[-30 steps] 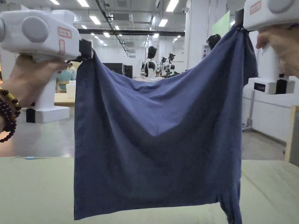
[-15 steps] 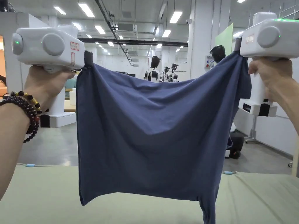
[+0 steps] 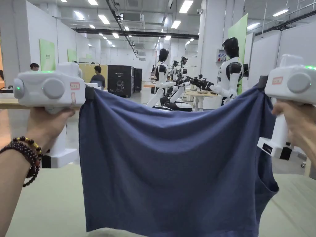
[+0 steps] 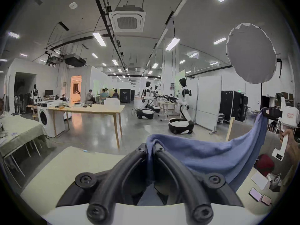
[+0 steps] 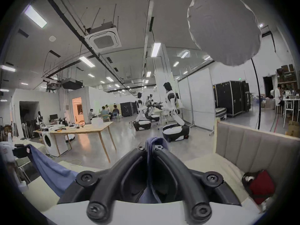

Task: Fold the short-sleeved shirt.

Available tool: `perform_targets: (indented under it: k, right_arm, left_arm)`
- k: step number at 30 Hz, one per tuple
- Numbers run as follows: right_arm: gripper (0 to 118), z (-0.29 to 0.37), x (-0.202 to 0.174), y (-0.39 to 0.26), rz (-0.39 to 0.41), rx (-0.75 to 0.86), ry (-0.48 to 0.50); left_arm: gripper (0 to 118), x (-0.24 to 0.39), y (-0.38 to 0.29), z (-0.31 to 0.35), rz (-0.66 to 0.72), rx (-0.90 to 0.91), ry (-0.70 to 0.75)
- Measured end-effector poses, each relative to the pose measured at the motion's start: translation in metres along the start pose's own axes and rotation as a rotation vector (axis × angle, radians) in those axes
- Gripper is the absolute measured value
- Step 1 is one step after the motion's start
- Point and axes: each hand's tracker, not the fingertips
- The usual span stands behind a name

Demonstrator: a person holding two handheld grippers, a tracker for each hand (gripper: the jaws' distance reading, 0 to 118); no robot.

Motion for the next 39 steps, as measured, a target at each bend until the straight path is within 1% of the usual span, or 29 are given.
perform_targets:
  k: [2,5,6,8,11,13,14,17,19,21,22,24,26,28,31,33,35,37,39]
  right_arm:
    - [4,-0.003,0.007,-0.028,-0.021,-0.044,0.013]
    - [4,-0.004,0.016,-0.063,0.002,-0.074,0.006]
    - [4,-0.003,0.021,-0.07,-0.007,-0.08,0.008]
    - [4,0.002,0.03,-0.078,-0.056,-0.093,0.028]
    - [4,0.023,0.035,-0.08,-0.041,-0.096,0.009]
    - [4,0.049,0.038,-0.08,-0.036,-0.093,0.02]
    - [4,0.063,0.041,-0.082,-0.028,-0.092,0.034]
    - [4,0.108,0.044,-0.091,0.087,-0.115,0.087]
    - [4,0.14,0.05,-0.1,0.154,-0.154,0.161]
    - [4,0.176,0.059,-0.114,0.165,-0.179,0.188]
    - [4,0.193,0.063,-0.12,0.179,-0.2,0.209]
    - [4,0.232,0.074,-0.138,0.186,-0.204,0.243]
    - [4,0.265,0.084,-0.159,0.184,-0.24,0.253]
    - [4,0.297,0.095,-0.182,0.187,-0.301,0.297]
    - [4,0.34,0.107,-0.219,0.256,-0.384,0.318]
    - [4,0.364,0.111,-0.245,0.305,-0.461,0.351]
    - [4,0.378,0.113,-0.271,0.318,-0.562,0.371]
    - [4,0.386,0.115,-0.294,0.338,-0.639,0.372]
    - [4,0.388,0.117,-0.312,0.366,-0.718,0.373]
  left_arm:
    - [3,-0.001,-0.036,-0.007,0.038,-0.057,-0.006]
    - [3,-0.002,-0.076,-0.01,0.067,-0.093,-0.007]
    - [3,-0.003,-0.085,-0.011,0.065,-0.095,-0.006]
    - [3,-0.005,-0.099,-0.006,0.084,-0.093,-0.036]
    - [3,-0.006,-0.106,0.008,0.056,-0.103,-0.036]
    - [3,-0.007,-0.112,0.025,0.045,-0.104,-0.043]
    - [3,-0.009,-0.115,0.036,0.041,-0.078,-0.068]
    - [3,-0.009,-0.132,0.073,0.05,-0.08,-0.155]
    - [3,-0.012,-0.148,0.101,0.083,-0.085,-0.194]
    - [3,-0.014,-0.167,0.136,0.077,-0.085,-0.231]
    - [3,-0.016,-0.176,0.152,0.078,-0.09,-0.225]
    - [4,-0.023,-0.201,0.184,0.106,-0.107,-0.273]
    - [3,-0.028,-0.227,0.217,0.119,-0.143,-0.311]
    - [3,-0.034,-0.25,0.248,0.091,-0.169,-0.299]
    - [3,-0.037,-0.29,0.287,0.104,-0.261,-0.327]
    - [3,-0.038,-0.315,0.311,0.094,-0.312,-0.321]
    - [4,-0.04,-0.337,0.327,0.093,-0.369,-0.322]
    - [3,-0.044,-0.356,0.338,0.09,-0.417,-0.319]
    - [3,-0.052,-0.377,0.345,0.126,-0.475,-0.309]
